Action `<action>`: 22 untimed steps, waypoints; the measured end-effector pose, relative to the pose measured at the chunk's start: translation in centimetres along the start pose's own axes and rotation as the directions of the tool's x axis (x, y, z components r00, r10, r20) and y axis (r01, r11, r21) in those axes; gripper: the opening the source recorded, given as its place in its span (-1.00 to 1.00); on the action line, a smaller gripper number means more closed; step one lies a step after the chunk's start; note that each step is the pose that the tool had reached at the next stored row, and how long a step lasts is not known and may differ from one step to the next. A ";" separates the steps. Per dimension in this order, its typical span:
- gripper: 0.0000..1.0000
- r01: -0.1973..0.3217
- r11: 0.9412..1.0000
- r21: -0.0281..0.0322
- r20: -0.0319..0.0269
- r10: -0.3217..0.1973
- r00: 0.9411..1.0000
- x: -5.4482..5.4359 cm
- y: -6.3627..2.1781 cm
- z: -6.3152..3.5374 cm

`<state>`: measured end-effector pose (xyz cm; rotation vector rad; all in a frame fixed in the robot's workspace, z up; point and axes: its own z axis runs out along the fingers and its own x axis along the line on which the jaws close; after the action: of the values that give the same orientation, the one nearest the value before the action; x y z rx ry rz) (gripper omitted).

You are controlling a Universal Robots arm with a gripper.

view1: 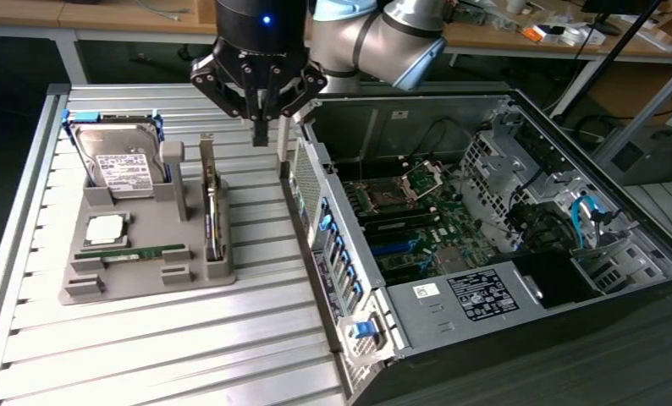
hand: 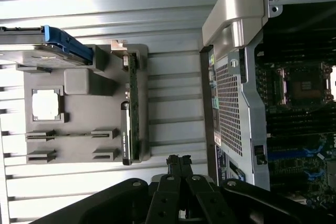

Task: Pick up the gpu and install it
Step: 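Reach for the gpu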

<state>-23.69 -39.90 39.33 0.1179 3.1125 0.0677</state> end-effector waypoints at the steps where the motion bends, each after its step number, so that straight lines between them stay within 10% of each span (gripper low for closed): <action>1: -0.79 0.000 1.000 0.000 0.000 0.000 1.000 0.1 0.00 -0.01; 22: -0.79 0.000 1.000 0.000 0.000 0.000 1.000 2.3 -0.17 -0.06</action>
<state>-26.00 -39.89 39.33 0.1180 3.1125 0.0676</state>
